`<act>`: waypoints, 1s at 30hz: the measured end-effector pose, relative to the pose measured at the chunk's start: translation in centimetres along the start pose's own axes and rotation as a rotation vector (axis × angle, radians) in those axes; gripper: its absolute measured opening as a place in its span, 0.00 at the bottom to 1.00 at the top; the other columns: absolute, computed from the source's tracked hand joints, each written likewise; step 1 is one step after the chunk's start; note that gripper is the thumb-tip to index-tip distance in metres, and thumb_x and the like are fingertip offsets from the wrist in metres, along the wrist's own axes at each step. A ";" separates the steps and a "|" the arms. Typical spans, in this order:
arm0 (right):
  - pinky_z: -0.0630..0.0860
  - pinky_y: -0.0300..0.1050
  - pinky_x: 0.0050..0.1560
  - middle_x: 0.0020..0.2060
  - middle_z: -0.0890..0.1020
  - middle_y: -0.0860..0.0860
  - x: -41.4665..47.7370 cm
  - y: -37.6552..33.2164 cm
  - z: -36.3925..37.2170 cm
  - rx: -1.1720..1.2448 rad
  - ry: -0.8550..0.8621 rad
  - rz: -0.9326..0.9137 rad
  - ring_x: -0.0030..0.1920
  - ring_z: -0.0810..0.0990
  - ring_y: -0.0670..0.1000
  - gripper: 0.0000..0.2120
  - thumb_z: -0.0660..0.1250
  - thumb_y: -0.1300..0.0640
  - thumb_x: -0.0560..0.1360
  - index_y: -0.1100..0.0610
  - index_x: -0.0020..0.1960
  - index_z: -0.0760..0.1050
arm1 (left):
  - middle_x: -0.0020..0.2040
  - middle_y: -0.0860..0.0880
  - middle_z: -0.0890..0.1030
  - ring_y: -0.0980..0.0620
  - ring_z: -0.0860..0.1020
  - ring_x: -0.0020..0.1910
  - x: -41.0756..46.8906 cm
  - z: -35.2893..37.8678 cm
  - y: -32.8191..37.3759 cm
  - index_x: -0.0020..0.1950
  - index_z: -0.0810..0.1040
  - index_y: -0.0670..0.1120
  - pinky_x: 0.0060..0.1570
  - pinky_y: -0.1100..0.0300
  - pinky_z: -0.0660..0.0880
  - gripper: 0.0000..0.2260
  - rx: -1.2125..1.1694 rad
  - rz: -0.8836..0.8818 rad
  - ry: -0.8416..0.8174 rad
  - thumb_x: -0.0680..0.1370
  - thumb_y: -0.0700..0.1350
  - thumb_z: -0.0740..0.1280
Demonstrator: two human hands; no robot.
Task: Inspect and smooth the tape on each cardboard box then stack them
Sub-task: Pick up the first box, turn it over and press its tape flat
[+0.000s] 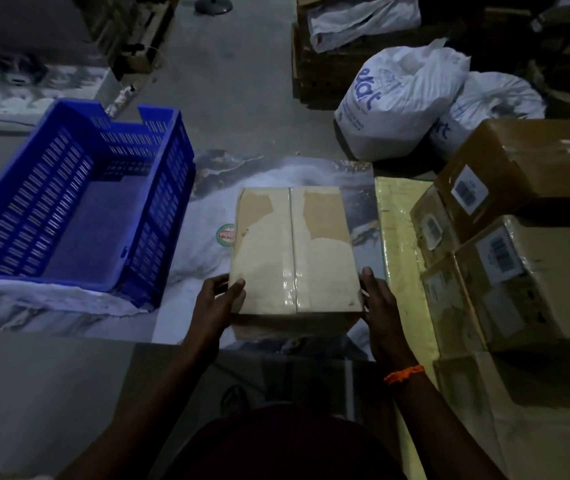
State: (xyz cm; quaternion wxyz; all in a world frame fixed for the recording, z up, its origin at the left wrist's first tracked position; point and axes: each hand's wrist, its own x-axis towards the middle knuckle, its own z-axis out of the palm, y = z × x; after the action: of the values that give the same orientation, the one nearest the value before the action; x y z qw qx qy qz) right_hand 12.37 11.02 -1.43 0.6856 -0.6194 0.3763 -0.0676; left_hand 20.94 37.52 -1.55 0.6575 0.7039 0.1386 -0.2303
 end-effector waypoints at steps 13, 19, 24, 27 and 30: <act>0.82 0.55 0.55 0.57 0.85 0.55 4.0 0.1 -0.1 -0.102 -0.017 0.024 0.58 0.84 0.54 0.22 0.68 0.42 0.81 0.58 0.64 0.78 | 0.63 0.44 0.81 0.45 0.79 0.64 3.2 -0.7 0.5 0.66 0.77 0.46 0.60 0.48 0.77 0.13 0.046 -0.052 0.002 0.82 0.48 0.68; 0.78 0.45 0.49 0.52 0.82 0.48 11.0 -3.5 3.1 -0.224 -0.102 -0.055 0.51 0.79 0.46 0.31 0.72 0.36 0.76 0.56 0.69 0.77 | 0.57 0.52 0.80 0.54 0.79 0.56 8.3 1.4 4.8 0.61 0.75 0.55 0.48 0.56 0.77 0.08 0.139 0.048 0.003 0.83 0.48 0.67; 0.80 0.59 0.65 0.64 0.83 0.51 18.3 -0.6 3.5 -0.217 -0.183 -0.013 0.63 0.82 0.52 0.50 0.74 0.21 0.59 0.53 0.70 0.77 | 0.61 0.47 0.80 0.47 0.79 0.58 10.7 2.1 5.9 0.71 0.73 0.51 0.42 0.57 0.77 0.20 0.326 0.053 -0.113 0.80 0.51 0.69; 0.80 0.46 0.56 0.59 0.84 0.48 13.0 -4.6 4.8 -0.229 -0.172 -0.051 0.58 0.82 0.46 0.25 0.72 0.35 0.75 0.52 0.64 0.80 | 0.61 0.48 0.80 0.48 0.80 0.58 10.7 2.1 5.6 0.69 0.74 0.53 0.42 0.58 0.77 0.19 0.359 0.131 -0.126 0.79 0.50 0.71; 0.78 0.43 0.56 0.57 0.85 0.44 11.5 -5.6 4.5 -0.180 -0.150 -0.123 0.59 0.82 0.46 0.16 0.70 0.42 0.79 0.49 0.63 0.81 | 0.62 0.51 0.81 0.48 0.80 0.59 10.3 2.1 5.9 0.69 0.75 0.58 0.50 0.51 0.81 0.21 0.327 0.190 -0.114 0.77 0.51 0.72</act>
State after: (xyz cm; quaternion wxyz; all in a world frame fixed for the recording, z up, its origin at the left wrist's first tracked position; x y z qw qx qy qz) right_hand 25.31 6.96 -1.64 0.6482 -0.7035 0.2898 -0.0287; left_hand 32.44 33.75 -1.73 0.5599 0.7971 -0.0052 -0.2259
